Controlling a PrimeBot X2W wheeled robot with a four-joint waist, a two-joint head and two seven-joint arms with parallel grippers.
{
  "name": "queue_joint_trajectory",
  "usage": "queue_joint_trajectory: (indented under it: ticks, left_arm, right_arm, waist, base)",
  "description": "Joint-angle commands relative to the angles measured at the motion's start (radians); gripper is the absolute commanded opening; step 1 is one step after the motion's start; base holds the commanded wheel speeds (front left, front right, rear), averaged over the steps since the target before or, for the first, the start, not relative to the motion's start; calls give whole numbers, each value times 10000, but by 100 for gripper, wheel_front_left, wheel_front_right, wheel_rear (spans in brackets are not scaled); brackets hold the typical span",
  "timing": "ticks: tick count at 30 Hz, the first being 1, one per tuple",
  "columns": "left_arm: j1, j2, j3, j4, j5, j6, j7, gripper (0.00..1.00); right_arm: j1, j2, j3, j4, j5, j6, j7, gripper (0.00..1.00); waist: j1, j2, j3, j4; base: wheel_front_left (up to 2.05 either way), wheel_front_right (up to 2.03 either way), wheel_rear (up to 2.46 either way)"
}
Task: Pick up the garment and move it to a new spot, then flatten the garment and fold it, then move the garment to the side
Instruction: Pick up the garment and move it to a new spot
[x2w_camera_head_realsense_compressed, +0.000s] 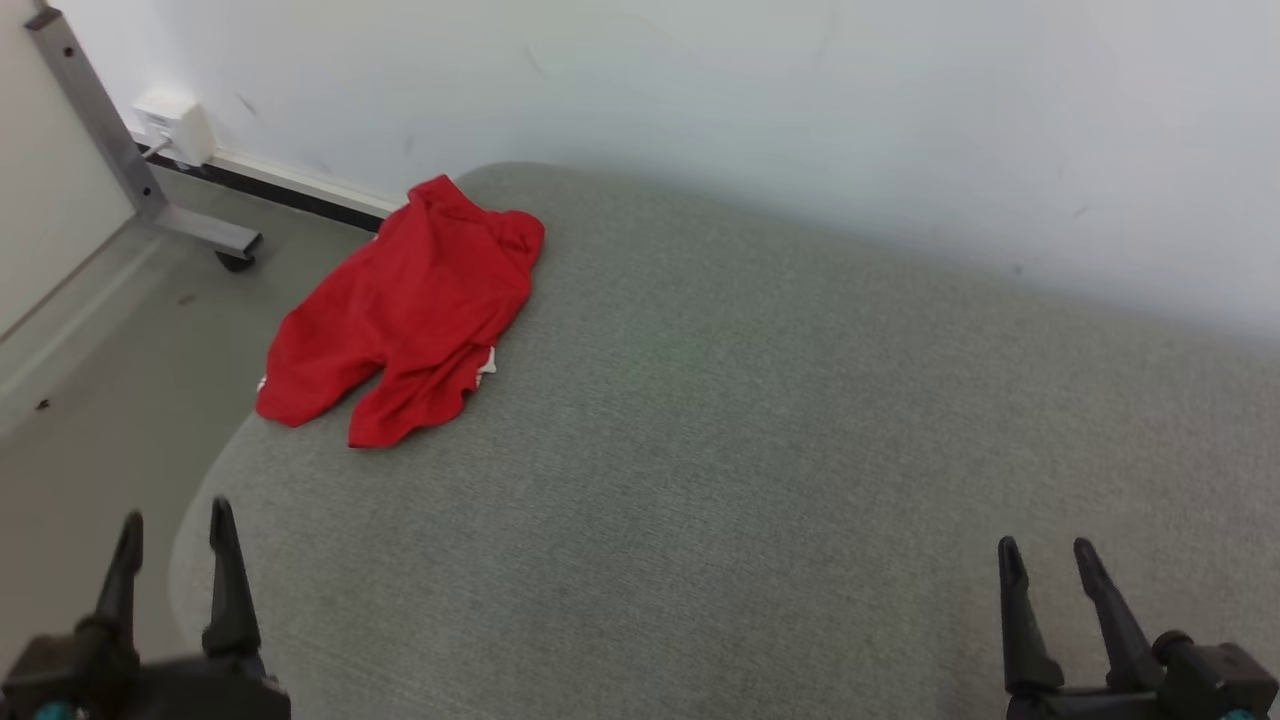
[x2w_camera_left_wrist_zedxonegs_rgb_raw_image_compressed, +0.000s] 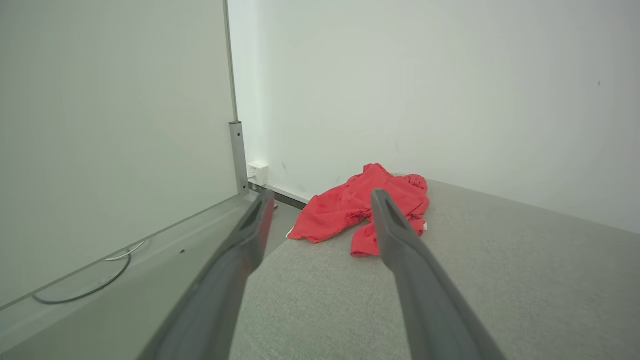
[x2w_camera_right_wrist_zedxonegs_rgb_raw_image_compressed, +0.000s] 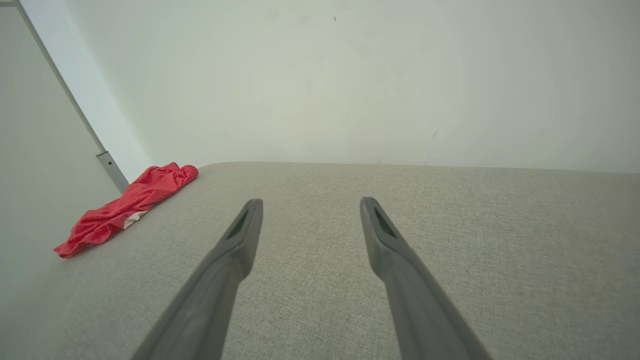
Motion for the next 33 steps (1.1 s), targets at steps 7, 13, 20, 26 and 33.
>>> queue_joint_trajectory:
  ticks: [7,13,20,26,33]
  left_arm:
    - [-2674,349,121,934,-524,-79,-20,100]
    - [-4554,879,256,1654,-839,-144,6,100]
    - [-6625,1671,291,3034,-1087,-233,102,100]
    - [-7937,2357,82,4561,-1249,-288,488,100]
    - [-8872,3011,-364,6332,-1310,-344,790,100]
  right_arm:
    - [-708,-397,-420,-656,-245,-26,272,100]
    - [-1177,-541,-732,-1196,-363,-27,371,100]
    - [-1538,-593,-1190,-1967,-471,-28,474,100]
    - [-1705,-646,-1390,-2370,-499,-28,546,100]
    - [-1678,-666,-1565,-2815,-596,-28,761,100]
  waist:
    - [-1,-1,1766,-1514]
    - [-1,-1,2914,-2303]
    - [-1,-1,4185,-3129]
    - [-1,-1,4802,-3518]
    - [-1,-1,5147,-3564]
  base:
    - [0,0,0]
    - [0,0,0]
    - [0,0,0]
    - [0,0,0]
    - [0,0,0]
